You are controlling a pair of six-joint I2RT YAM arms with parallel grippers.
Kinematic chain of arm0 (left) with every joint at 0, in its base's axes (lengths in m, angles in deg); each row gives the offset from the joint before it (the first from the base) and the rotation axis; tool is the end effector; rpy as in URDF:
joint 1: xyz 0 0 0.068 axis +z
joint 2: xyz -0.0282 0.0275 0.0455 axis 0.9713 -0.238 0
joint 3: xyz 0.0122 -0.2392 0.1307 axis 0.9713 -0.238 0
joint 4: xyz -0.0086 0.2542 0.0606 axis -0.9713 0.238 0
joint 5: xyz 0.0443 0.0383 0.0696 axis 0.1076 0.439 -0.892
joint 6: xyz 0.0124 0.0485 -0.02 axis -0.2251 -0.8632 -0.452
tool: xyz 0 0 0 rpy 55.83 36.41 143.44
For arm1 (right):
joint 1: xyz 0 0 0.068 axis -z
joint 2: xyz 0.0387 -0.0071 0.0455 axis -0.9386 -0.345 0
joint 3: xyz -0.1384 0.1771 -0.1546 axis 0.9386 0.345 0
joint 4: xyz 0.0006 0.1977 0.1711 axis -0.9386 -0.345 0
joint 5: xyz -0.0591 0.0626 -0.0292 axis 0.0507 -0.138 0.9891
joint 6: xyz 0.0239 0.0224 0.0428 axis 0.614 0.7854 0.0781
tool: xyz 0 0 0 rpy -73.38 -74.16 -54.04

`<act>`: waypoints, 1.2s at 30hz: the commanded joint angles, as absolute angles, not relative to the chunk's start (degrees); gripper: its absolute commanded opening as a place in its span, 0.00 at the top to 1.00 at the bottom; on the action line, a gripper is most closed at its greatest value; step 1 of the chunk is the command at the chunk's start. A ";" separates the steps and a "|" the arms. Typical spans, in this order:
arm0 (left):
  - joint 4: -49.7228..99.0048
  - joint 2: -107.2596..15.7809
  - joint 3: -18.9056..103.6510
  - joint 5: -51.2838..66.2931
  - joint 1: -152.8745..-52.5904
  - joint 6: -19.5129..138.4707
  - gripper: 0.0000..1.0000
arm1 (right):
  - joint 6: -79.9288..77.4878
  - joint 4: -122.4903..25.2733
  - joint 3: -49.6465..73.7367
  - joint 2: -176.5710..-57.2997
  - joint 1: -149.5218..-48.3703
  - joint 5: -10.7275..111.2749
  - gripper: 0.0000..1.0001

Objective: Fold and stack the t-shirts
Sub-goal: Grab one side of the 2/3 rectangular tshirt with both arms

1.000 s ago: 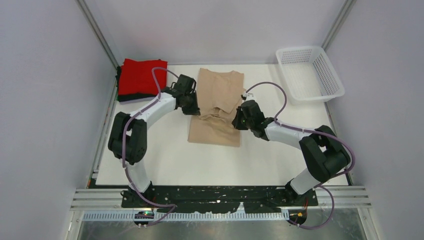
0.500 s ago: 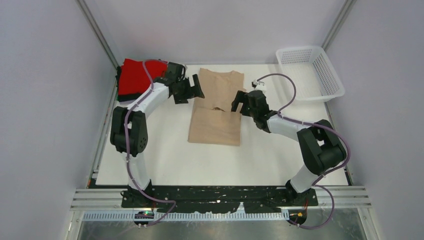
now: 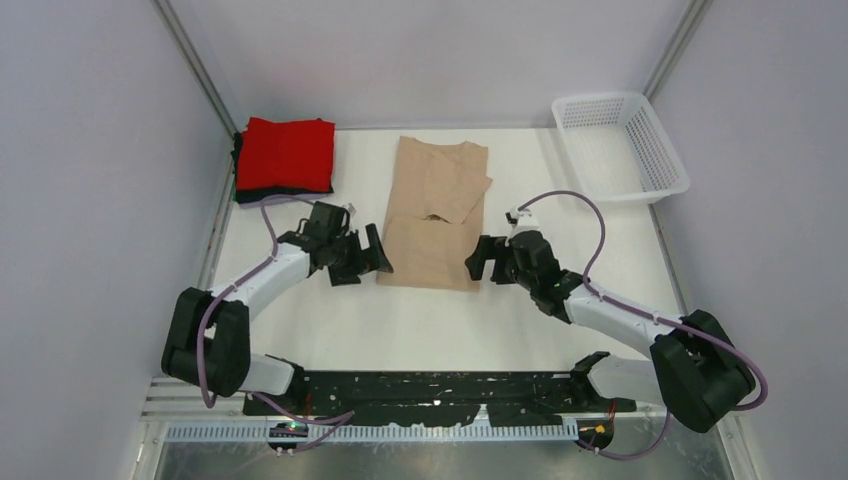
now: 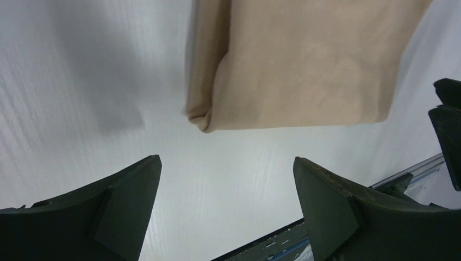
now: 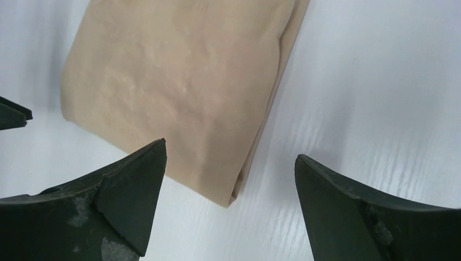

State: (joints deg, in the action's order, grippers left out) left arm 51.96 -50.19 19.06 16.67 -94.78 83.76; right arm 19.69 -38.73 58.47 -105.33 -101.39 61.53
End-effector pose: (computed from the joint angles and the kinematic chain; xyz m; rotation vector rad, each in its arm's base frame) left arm 0.2569 -0.0974 0.2089 -0.2778 2.6477 -0.7316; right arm 0.2118 0.1274 0.1918 -0.0340 2.1591 0.5453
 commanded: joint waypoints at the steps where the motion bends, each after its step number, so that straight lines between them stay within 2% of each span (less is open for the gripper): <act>1: 47.51 -49.84 14.04 14.00 -94.96 87.21 0.08 | 19.97 -40.27 60.04 -103.37 -104.50 60.00 0.04; 3: 46.75 -51.41 13.78 13.79 -95.00 87.40 0.17 | 20.65 -39.90 60.12 -104.51 -105.36 59.54 0.02; 6: 45.51 -54.77 14.13 14.81 -94.95 87.92 0.24 | 22.02 -38.53 60.32 -106.79 -106.04 59.01 0.01; 13: 42.62 -62.39 15.53 16.90 -94.96 88.85 0.43 | 23.46 -37.30 60.47 -110.16 -107.51 59.99 0.16; 15: 42.24 -64.50 16.61 17.48 -94.95 88.87 0.51 | 23.43 -37.29 60.58 -110.81 -107.60 59.55 0.20; 16: 42.14 -65.34 17.12 17.67 -94.95 88.86 0.58 | 23.43 -37.22 60.67 -111.22 -107.61 59.48 0.23; 18: 42.38 -66.89 18.04 17.98 -94.95 88.77 0.81 | 23.53 -37.16 60.74 -111.97 -107.63 59.32 0.27; 19: 42.51 -67.55 18.44 18.20 -94.99 88.78 0.97 | 23.66 -37.01 60.80 -112.63 -107.57 59.39 0.29; 20: 42.49 -68.19 18.76 18.56 -94.96 88.67 1.00 | 23.90 -36.71 60.92 -113.00 -107.64 59.49 0.34; 22: 42.51 -68.89 19.03 18.98 -94.95 88.59 1.00 | 24.19 -36.60 60.74 -114.27 -107.77 59.65 0.41; 27: 42.82 -68.18 18.57 18.51 -95.01 88.34 1.00 | 24.57 -35.40 60.08 -118.18 -107.96 61.12 0.48; 30: 44.26 -66.87 18.47 17.11 -94.98 88.16 1.00 | 24.57 -36.14 58.95 -119.53 -108.23 59.40 0.75; 32: 45.15 -64.86 17.67 16.75 -95.01 88.13 1.00 | 24.56 -37.89 58.52 -118.94 -109.01 58.79 0.86; 34: 45.54 -61.59 15.55 16.02 -95.03 88.13 1.00 | 24.49 -41.13 58.62 -117.14 -109.95 56.76 0.94; 36: 46.68 -57.14 11.81 15.42 -95.12 88.33 1.00 | 24.54 -44.37 59.59 -112.84 -110.99 54.65 0.95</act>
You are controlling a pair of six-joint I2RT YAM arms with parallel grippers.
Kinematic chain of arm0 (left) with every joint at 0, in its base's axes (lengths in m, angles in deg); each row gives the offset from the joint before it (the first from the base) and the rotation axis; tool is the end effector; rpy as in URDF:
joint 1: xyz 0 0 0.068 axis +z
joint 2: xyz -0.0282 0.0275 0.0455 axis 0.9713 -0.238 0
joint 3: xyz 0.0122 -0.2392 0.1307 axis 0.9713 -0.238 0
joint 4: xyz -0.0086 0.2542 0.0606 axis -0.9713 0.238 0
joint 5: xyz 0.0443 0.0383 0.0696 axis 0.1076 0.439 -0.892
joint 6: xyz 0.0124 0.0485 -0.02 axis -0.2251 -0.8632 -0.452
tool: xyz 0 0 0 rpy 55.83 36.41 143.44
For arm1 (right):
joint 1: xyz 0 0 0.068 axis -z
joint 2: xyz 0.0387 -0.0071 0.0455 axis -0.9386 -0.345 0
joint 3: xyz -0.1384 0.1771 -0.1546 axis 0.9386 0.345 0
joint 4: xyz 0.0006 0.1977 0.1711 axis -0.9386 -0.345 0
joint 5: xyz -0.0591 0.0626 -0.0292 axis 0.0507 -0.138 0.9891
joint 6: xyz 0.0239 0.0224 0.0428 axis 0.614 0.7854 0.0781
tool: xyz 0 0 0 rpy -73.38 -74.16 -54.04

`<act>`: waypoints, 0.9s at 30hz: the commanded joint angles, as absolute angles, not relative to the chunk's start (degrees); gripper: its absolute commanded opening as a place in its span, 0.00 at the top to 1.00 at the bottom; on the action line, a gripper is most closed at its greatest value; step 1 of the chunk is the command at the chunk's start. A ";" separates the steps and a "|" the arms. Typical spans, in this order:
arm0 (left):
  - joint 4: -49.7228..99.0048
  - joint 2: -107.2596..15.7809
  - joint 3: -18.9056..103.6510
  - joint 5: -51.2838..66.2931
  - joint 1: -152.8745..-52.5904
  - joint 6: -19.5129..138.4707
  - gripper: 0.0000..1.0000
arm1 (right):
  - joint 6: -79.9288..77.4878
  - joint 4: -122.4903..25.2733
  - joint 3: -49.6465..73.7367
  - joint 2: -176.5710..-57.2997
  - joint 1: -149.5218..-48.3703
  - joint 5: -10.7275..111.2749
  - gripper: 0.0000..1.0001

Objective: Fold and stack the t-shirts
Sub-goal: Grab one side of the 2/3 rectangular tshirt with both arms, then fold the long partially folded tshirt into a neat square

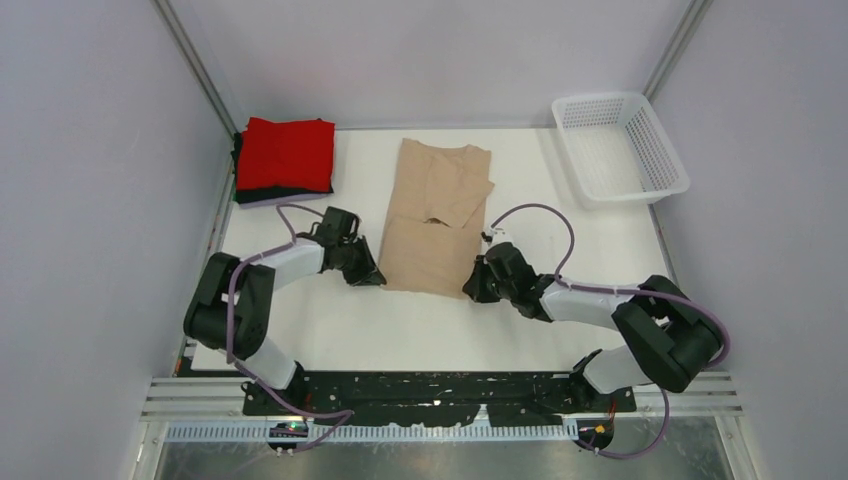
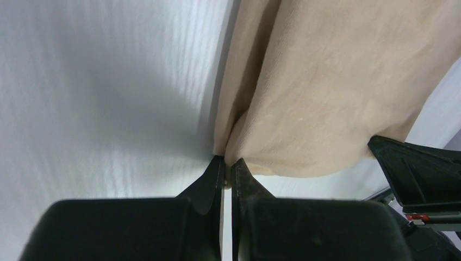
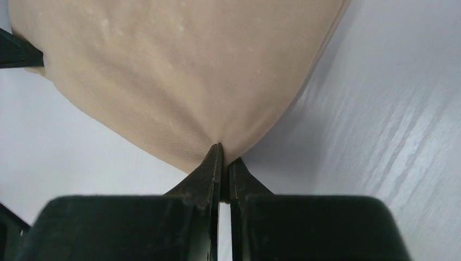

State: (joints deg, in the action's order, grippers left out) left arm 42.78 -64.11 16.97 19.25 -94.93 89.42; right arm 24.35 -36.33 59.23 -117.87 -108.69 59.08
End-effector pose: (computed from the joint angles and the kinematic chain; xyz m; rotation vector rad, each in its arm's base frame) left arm 0.2776 -0.1067 0.1429 -0.4392 2.7764 -0.7661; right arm 0.2020 0.1618 0.1403 -0.1240 2.3771 0.5994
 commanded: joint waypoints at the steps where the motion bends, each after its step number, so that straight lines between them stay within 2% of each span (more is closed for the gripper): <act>1: 47.15 -54.37 10.04 15.26 -95.32 88.35 1.00 | 24.37 -46.55 60.40 -111.35 -111.80 54.09 0.95; 8: 58.99 -26.58 -0.42 11.94 -100.88 89.63 1.00 | 21.09 -62.33 58.51 -94.49 -118.46 43.65 0.95; 12: 68.99 -8.74 -0.02 8.46 -102.75 92.31 1.00 | 22.75 -62.75 57.90 -87.95 -120.31 35.88 0.95; 16: 70.43 3.65 1.13 7.80 -102.78 94.12 1.00 | 24.41 -62.38 57.22 -83.87 -119.60 33.76 0.95; 20: 69.99 5.63 3.93 6.20 -102.78 94.57 1.00 | 25.57 -62.56 56.06 -82.58 -116.71 32.58 0.95; 27: 67.01 -3.93 11.33 -1.79 -102.62 94.22 1.00 | 23.93 -62.46 51.45 -87.89 -104.38 24.90 0.95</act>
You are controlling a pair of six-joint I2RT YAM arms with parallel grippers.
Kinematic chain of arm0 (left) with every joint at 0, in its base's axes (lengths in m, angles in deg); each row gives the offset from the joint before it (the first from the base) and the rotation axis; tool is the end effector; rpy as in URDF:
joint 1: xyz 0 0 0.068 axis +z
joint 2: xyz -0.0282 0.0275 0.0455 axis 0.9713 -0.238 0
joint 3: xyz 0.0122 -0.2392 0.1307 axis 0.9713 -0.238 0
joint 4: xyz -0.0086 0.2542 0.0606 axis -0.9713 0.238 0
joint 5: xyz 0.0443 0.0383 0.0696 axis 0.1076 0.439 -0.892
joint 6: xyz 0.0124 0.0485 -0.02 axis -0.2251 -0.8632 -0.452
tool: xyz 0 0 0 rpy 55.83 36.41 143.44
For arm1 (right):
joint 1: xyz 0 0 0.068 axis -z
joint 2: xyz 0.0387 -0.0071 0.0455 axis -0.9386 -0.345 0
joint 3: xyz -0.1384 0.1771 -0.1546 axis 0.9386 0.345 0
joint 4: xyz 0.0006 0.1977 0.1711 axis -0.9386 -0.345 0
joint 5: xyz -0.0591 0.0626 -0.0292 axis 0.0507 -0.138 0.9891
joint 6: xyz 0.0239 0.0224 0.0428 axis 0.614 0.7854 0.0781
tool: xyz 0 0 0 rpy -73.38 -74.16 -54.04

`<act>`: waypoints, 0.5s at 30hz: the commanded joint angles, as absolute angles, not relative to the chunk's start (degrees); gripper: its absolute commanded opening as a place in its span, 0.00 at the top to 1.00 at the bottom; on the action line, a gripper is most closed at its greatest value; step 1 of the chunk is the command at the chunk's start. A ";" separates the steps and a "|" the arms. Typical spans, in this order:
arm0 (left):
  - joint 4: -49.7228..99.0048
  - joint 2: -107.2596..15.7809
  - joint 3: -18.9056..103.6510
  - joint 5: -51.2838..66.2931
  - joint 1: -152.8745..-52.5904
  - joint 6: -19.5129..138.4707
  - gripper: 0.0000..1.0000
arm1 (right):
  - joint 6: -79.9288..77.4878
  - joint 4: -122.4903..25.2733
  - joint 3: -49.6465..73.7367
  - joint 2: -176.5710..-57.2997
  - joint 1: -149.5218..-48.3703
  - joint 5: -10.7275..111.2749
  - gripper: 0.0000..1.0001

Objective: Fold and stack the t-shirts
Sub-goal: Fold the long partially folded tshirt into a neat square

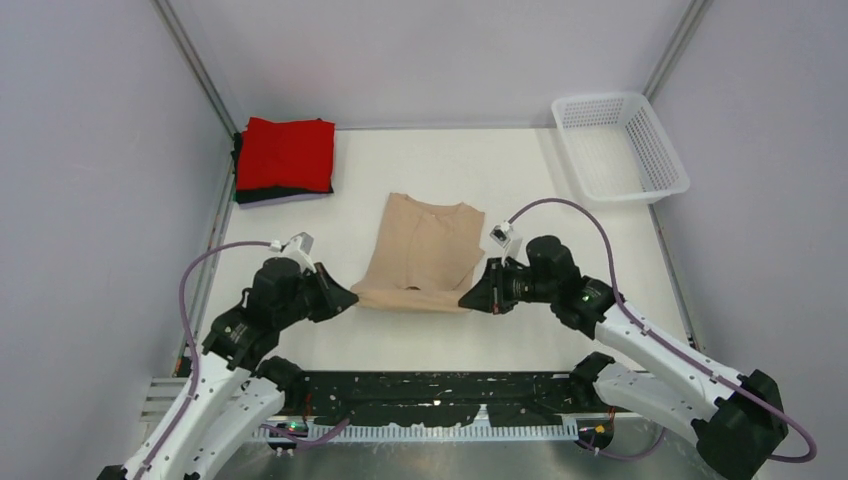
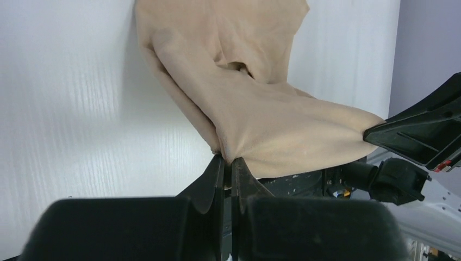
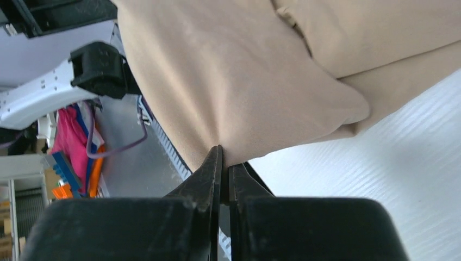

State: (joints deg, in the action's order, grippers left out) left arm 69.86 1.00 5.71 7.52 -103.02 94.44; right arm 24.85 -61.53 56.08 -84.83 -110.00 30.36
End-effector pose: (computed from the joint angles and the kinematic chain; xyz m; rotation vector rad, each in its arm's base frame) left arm 0.0982 -0.0552 0.2643 -0.3162 2.3152 -0.8417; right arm 0.1339 0.1346 0.2426 -0.4629 2.2617 1.2224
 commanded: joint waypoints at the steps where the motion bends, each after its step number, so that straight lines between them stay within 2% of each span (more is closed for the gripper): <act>1: 66.15 -5.77 12.46 -2.84 -102.54 93.80 1.00 | 23.72 -62.55 50.34 -88.64 -102.32 24.39 0.95; 15: 56.14 -32.52 27.90 -2.37 -96.16 87.61 1.00 | 19.83 -62.94 37.16 -106.59 -89.92 22.24 0.95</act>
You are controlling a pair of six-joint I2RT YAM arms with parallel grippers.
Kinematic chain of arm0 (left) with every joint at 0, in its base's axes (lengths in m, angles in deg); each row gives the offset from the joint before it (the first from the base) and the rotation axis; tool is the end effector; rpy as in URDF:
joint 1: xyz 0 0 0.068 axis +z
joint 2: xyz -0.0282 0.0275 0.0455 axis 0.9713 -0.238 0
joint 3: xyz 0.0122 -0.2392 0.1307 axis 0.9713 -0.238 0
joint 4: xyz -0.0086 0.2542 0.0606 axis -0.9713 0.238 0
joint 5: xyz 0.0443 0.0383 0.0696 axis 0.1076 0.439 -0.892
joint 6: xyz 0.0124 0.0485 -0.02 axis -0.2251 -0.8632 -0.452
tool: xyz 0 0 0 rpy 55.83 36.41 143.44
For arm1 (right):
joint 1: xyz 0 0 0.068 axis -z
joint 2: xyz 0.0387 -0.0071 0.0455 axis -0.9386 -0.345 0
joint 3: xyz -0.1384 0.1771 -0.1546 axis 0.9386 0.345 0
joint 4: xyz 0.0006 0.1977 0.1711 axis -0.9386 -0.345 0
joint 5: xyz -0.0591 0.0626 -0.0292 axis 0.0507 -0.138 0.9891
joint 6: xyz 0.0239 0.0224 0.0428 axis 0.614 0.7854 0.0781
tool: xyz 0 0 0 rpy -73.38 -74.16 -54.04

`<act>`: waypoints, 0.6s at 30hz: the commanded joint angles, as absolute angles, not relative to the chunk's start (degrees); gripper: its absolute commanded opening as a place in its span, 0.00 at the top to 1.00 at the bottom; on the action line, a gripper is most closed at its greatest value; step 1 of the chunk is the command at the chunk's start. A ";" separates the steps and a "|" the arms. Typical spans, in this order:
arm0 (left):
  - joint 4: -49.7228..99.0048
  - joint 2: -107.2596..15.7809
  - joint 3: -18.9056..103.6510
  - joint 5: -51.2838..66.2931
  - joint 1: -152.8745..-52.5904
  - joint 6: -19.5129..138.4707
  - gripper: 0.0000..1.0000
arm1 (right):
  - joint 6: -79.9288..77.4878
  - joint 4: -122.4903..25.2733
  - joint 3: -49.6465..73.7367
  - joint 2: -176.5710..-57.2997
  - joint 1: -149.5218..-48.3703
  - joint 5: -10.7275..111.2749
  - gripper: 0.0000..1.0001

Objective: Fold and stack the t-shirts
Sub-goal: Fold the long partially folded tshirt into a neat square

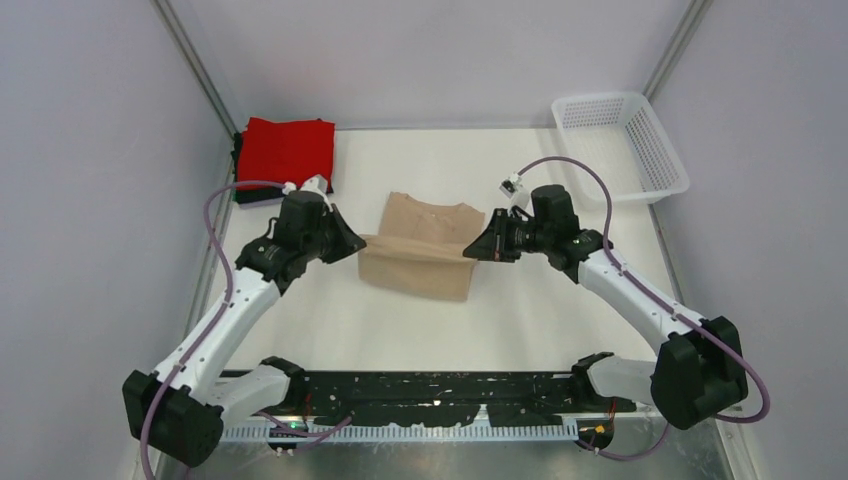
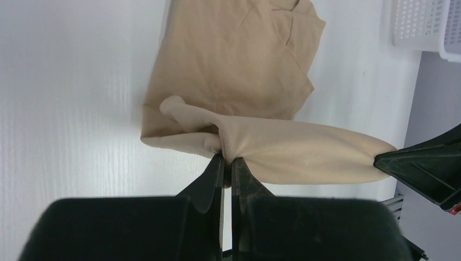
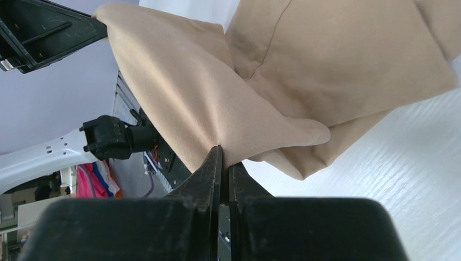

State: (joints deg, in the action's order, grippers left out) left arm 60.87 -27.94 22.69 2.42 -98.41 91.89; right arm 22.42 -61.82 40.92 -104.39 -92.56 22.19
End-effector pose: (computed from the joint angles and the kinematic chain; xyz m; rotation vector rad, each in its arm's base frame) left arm 0.1964 -0.0821 0.3051 -0.4133 2.3083 -0.6615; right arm 0.2290 0.1185 0.2642 -0.2241 2.3049 1.1843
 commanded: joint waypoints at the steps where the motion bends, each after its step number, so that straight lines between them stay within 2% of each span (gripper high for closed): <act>1: 55.70 -34.29 29.03 -2.34 -95.85 87.32 1.00 | 19.78 -62.69 36.25 -107.13 -89.08 22.45 0.95; 18: 57.79 -68.24 53.02 1.23 -92.44 83.29 1.00 | 20.27 -54.92 28.30 -125.27 -82.61 24.04 0.95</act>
State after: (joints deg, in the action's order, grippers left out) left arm 57.25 -62.51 45.88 3.98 -94.82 86.14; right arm 20.83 -57.75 30.77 -122.09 -84.69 22.89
